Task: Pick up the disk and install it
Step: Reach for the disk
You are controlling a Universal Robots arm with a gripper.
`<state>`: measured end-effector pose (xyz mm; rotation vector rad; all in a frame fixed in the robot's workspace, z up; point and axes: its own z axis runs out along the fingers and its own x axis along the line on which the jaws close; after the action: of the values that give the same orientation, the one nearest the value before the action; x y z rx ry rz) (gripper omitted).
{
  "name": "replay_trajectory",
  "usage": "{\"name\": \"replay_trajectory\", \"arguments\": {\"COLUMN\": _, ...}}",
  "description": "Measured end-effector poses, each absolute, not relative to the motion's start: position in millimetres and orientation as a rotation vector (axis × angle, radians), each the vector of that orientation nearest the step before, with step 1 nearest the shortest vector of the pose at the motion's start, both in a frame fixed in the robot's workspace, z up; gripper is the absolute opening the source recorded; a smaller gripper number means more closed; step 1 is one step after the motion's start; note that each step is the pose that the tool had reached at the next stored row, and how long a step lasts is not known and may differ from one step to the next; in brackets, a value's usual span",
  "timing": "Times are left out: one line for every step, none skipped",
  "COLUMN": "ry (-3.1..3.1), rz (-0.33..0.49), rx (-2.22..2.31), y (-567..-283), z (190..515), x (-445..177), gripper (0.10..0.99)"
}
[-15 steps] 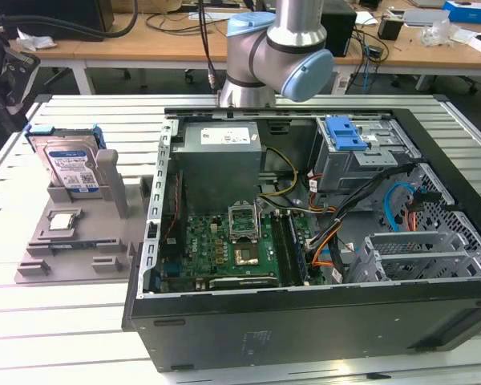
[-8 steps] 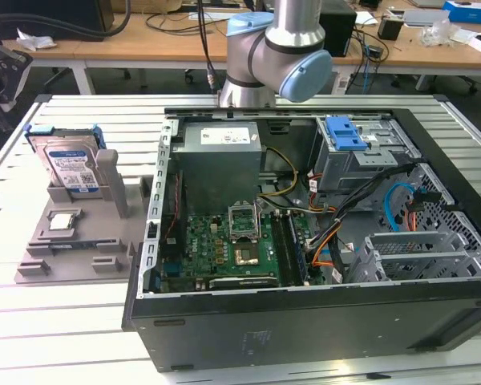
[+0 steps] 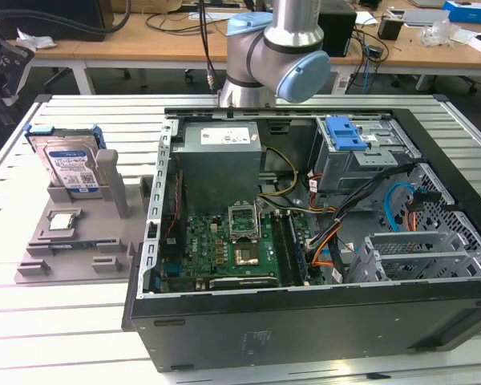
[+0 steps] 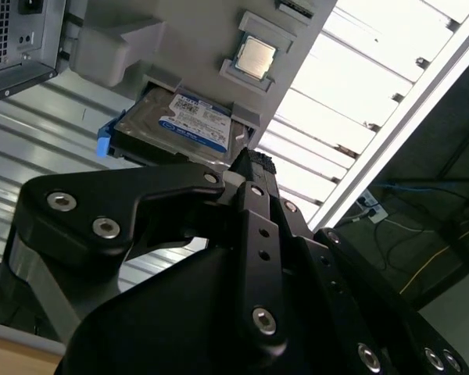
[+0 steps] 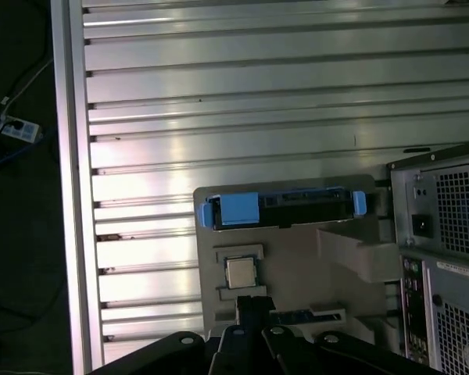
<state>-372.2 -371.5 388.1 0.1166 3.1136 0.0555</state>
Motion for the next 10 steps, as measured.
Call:
{"name": "replay_trajectory", "arguments": {"ry": 3.114, "rz": 0.056, "rx": 0.116, "y": -370.3, "z": 387.9, "x": -372.2, "gripper": 0.106}}
{"name": "replay_trajectory", "arguments": {"ry": 3.114, "rz": 0.055, "rx": 0.116, "y": -370.3, "z": 387.9, "x": -372.2, "gripper": 0.106}}
{"name": "replay_trajectory", "arguments": {"ry": 3.114, "rz": 0.055, "rx": 0.116, "y": -370.3, "z": 387.9, "x": -372.2, "gripper": 0.106}}
{"name": "replay_trajectory", "arguments": {"ry": 3.114, "rz": 0.055, "rx": 0.116, "y": -370.2, "z": 388.0, "x": -372.2, "gripper": 0.106}}
{"name": "replay_trajectory", "arguments": {"ry": 3.114, "rz": 0.056, "rx": 0.116, "y": -370.2, "z": 387.9, "x": -372.2, "gripper": 0.106}}
{"name": "replay_trajectory", "arguments": {"ry": 3.114, "rz": 0.056, "rx": 0.116, "y": -370.2, "z": 387.9, "x": -372.2, "gripper": 0.106}}
{"name": "replay_trajectory", "arguments": {"ry": 3.114, "rz": 0.055, "rx": 0.116, "y": -370.1, "z": 388.0, "x": -372.2, "gripper": 0.106}}
{"name": "replay_trajectory", "arguments": {"ry": 3.114, "rz": 0.055, "rx": 0.116, "y": -370.1, "z": 388.0, "x": -372.2, "gripper": 0.106}}
{"name": "replay_trajectory", "arguments": {"ry": 3.114, "rz": 0.055, "rx": 0.116, "y": -370.1, "z": 388.0, "x": -372.2, "gripper": 0.106}}
{"name": "replay_trajectory", "arguments": {"ry": 3.114, "rz": 0.055, "rx": 0.116, "y": -370.1, "z": 388.0, "x": -372.2, "gripper": 0.106}}
